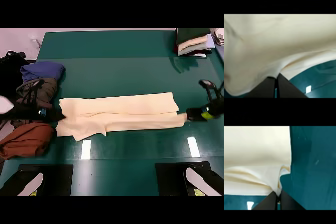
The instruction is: Fold the shirts.
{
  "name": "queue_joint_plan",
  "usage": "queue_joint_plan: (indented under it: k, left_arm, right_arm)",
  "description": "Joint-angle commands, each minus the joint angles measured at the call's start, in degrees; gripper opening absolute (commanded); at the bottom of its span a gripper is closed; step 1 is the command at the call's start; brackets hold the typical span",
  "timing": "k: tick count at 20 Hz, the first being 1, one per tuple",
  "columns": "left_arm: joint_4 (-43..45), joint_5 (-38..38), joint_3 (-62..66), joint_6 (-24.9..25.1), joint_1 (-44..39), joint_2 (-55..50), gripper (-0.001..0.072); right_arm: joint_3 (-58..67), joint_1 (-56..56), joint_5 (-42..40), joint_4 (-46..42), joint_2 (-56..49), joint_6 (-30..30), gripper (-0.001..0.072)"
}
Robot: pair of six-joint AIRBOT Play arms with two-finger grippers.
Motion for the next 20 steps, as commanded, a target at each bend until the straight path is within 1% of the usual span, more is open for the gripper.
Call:
queue_joint_plan:
  k: [1, 3, 4, 5, 6, 7, 8, 9, 10, 11, 12, 13, 15, 16, 17, 19, 20]
  left_arm:
    - [0.1, 7.8, 7.3, 2.0, 0.1, -12.5, 0.0023]
    - [0.0, 10.0, 10.6, 1.9, 0.1, -17.4, 0.0024]
    - [0.0, 11.1, 11.8, 1.9, 0.1, -18.9, 0.0026]
    - [-0.1, 12.2, 12.9, 1.9, 0.1, -19.8, 0.013]
    - [-0.4, 12.9, 13.7, 1.7, 0.1, -20.0, 0.0428]
    - [-0.7, 12.8, 14.5, 1.3, 0.1, -20.0, 0.0529]
    - [-0.7, 12.2, 15.4, 1.3, 0.1, -20.0, 0.0529]
    - [-0.7, 11.6, 16.2, 1.3, 0.1, -20.0, 0.0528]
    - [-1.0, 11.0, 16.4, 1.3, 0.1, -20.0, 0.0443]
    - [-1.9, 10.5, 16.4, 1.6, 0.1, -20.0, 0.0177]
    - [-3.0, 10.1, 16.4, 2.4, 0.0, -20.1, 0.0027]
    - [-4.4, 10.2, 16.4, 2.3, 0.0, -20.1, 0.0023]
    - [-7.4, 10.4, 16.4, 2.3, -0.1, -20.2, 0.0023]
    - [-7.5, 11.1, 16.4, 2.3, -0.7, -20.2, 0.0022]
    - [-7.5, 12.3, 16.4, 2.3, -2.1, -20.2, 0.0022]
    - [-7.5, 15.5, 16.4, 2.0, -5.9, -20.9, 0.0022]
    - [-7.5, 17.0, 16.4, 1.6, -8.0, -21.6, 0.0022]
  right_arm:
    - [10.8, 2.9, -3.9, 5.9, -11.5, 0.6, 0.002]
    - [15.8, 2.8, -4.7, 9.8, -17.4, 0.6, 0.0021]
    - [18.0, 2.2, -5.4, 11.8, -20.1, 0.1, 0.0038]
    - [19.7, 1.5, -5.7, 14.0, -22.1, -0.1, 0.0207]
    - [21.3, 0.4, -5.7, 16.6, -23.9, -0.8, 0.0351]
    - [22.4, -1.0, -5.3, 18.8, -25.2, -2.4, 0.0366]
    - [23.1, -2.4, -4.7, 20.8, -26.2, -3.9, 0.0366]
    - [23.1, -4.0, -3.8, 21.7, -26.9, -4.9, 0.0373]
    - [22.4, -5.9, -2.6, 22.1, -27.3, -6.2, 0.0411]
    - [21.0, -7.9, -1.9, 22.1, -27.6, -7.1, 0.0411]
    - [19.1, -10.0, -1.4, 22.1, -28.0, -7.6, 0.0431]
    - [17.4, -12.3, -1.4, 22.2, -28.8, -7.9, 0.0485]
    - [13.8, -16.2, -1.2, 22.3, -31.3, -9.3, 0.0489]
    - [12.4, -17.4, -1.1, 22.6, -32.9, -10.3, 0.0488]
    - [11.2, -17.9, -1.2, 24.4, -34.3, -11.8, 0.0488]
    - [9.1, -17.6, -1.9, 31.7, -36.5, -15.5, 0.0486]
    - [8.6, -16.7, -2.5, 35.2, -37.6, -16.5, 0.0468]
